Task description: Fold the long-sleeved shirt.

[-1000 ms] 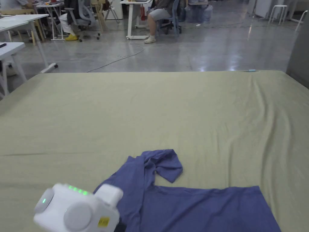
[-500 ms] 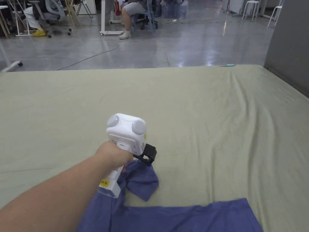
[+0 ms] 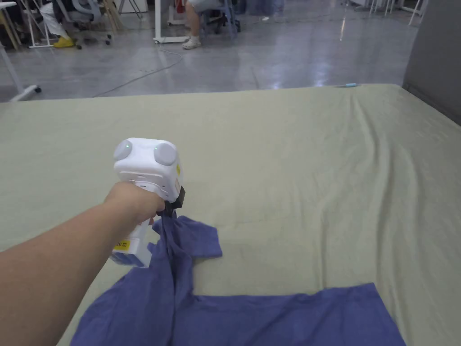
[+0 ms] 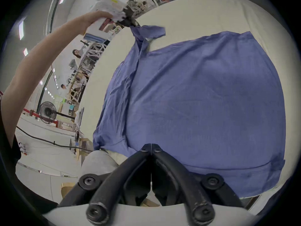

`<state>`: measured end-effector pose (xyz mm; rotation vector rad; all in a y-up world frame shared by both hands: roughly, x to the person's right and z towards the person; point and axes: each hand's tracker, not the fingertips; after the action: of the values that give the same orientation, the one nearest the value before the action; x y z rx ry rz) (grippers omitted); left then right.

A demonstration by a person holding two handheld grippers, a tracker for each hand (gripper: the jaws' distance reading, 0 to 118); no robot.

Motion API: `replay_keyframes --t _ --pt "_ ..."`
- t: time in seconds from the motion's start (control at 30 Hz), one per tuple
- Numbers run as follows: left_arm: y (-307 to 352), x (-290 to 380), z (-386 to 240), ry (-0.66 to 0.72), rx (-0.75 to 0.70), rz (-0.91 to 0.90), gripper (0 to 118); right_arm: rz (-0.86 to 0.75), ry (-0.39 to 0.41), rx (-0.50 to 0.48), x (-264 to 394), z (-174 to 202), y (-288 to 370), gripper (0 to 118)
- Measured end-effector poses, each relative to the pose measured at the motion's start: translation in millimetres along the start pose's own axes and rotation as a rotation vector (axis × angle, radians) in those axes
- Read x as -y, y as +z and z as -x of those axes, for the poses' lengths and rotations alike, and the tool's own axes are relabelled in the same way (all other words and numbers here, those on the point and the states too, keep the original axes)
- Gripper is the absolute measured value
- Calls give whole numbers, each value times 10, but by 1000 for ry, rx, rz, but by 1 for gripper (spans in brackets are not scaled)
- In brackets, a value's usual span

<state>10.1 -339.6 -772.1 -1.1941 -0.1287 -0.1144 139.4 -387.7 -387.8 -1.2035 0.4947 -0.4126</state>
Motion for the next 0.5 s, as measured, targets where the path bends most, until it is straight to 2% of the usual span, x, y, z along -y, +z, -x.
replay_keyframes --t 0.13,0.23,0.33,0.5 --pt "803 304 232 52 73 -49 0 -2 29 -37 62 107 19 0" --pt "1316 806 242 12 104 -82 0 3 51 -42 108 187 32 0" --pt "1646 1432 137 -41 93 -123 0 -2 65 -56 165 279 87 0" --pt "1778 2412 -17 19 142 -108 0 -9 99 -71 202 444 219 0"
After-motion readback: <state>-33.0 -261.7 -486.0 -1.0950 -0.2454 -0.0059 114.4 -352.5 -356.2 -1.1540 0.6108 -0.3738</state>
